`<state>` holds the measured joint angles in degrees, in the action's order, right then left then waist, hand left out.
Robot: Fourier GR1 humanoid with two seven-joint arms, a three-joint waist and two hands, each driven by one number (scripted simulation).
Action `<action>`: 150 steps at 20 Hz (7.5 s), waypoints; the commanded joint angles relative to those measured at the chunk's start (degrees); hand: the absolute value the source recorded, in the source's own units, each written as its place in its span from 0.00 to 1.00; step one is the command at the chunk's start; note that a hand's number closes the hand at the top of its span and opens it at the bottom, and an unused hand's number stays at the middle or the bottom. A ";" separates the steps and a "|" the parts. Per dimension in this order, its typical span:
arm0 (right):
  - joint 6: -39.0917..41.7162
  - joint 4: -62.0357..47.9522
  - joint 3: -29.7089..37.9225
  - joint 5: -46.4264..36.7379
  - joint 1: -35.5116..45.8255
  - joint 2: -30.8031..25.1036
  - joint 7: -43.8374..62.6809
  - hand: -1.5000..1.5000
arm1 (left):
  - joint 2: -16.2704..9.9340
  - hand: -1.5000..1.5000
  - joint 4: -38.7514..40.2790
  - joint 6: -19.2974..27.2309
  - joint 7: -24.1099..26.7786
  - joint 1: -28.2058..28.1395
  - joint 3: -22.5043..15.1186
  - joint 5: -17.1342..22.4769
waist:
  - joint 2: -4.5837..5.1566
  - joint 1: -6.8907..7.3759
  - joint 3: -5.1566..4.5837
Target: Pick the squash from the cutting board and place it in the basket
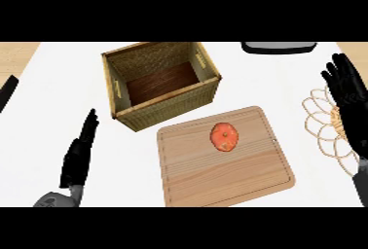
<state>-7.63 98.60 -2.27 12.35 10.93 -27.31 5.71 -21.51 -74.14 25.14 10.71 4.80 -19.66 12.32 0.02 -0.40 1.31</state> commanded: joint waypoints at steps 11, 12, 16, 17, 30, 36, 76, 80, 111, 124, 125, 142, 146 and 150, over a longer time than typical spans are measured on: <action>-6.67 -8.66 -31.77 4.65 9.49 26.91 -7.06 0.00 | -9.97 0.50 -5.39 -10.52 -2.21 11.53 1.35 -1.59 | 0.27 3.88 -1.33; -11.89 -11.36 -33.86 2.84 12.05 26.99 -7.73 0.00 | -9.99 0.50 -9.10 -10.44 -4.40 11.23 0.12 -1.82 | 0.01 4.69 -1.29; -22.56 -12.78 -34.79 -12.79 21.38 27.19 1.78 0.00 | -12.55 0.50 -8.76 -12.19 -5.40 11.25 3.79 0.42 | -0.65 2.10 -1.52; -23.20 -14.64 -35.55 -17.04 21.99 25.06 2.64 0.00 | -11.45 0.50 -8.44 -11.47 -5.52 11.20 2.77 -0.30 | -0.74 1.48 -1.57; 23.03 -17.37 -39.56 -14.22 49.47 1.86 37.10 0.00 | -12.08 0.50 -8.89 -11.80 -6.24 10.26 3.43 -0.38 | -0.83 1.06 -1.65; 37.29 -18.23 -37.43 -3.86 52.34 3.57 46.97 0.00 | -12.48 0.50 -12.21 -11.46 -7.03 8.53 4.51 -1.00 | -0.37 0.89 -1.36; 40.28 -34.16 -37.32 -36.81 32.91 10.56 24.52 0.00 | -5.61 0.50 -10.55 -18.73 -8.11 8.86 12.69 -8.42 | 0.13 0.76 -1.30; 40.86 -33.09 -34.70 -38.48 31.55 11.37 24.75 0.00 | -5.72 0.50 -13.32 -20.24 -11.91 9.39 13.36 -8.64 | 0.02 0.65 -1.30; 35.99 -44.82 -27.71 -55.19 23.90 16.52 10.61 1.00 | 0.06 0.50 -18.77 -24.15 -13.45 5.10 17.38 -13.89 | -0.02 0.75 -1.30; 21.19 -47.34 -19.26 -62.98 23.64 21.73 31.01 1.00 | 0.69 0.50 -14.49 -23.83 -11.57 5.53 19.65 -16.05 | -1.17 -2.76 -1.42; 19.59 -46.86 -17.01 -62.84 21.82 20.32 35.00 1.00 | -0.39 0.50 -14.87 -23.96 -10.66 3.92 20.74 -15.86 | -2.28 -4.41 -1.55; 1.30 -10.17 -13.94 -88.11 38.26 27.14 72.82 1.00 | -0.39 0.50 -14.44 -24.62 -9.96 1.91 21.49 -15.07 | -3.32 -3.77 -1.61; 11.33 -3.76 -15.99 -93.90 45.72 27.23 78.40 1.00 | -1.07 0.50 -14.70 -26.17 -10.59 3.86 21.47 -14.30 | -2.03 -1.56 -1.56; 19.29 -4.41 -13.40 -91.80 56.71 27.26 79.44 1.00 | 0.62 0.50 -15.63 -25.36 -10.66 4.89 19.70 -15.48 | -1.18 0.46 -1.51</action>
<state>1.55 92.02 -16.08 -79.11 57.88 -0.89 70.34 -21.66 -89.82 -0.44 0.16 8.40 0.65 -2.81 -1.87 -1.41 -0.23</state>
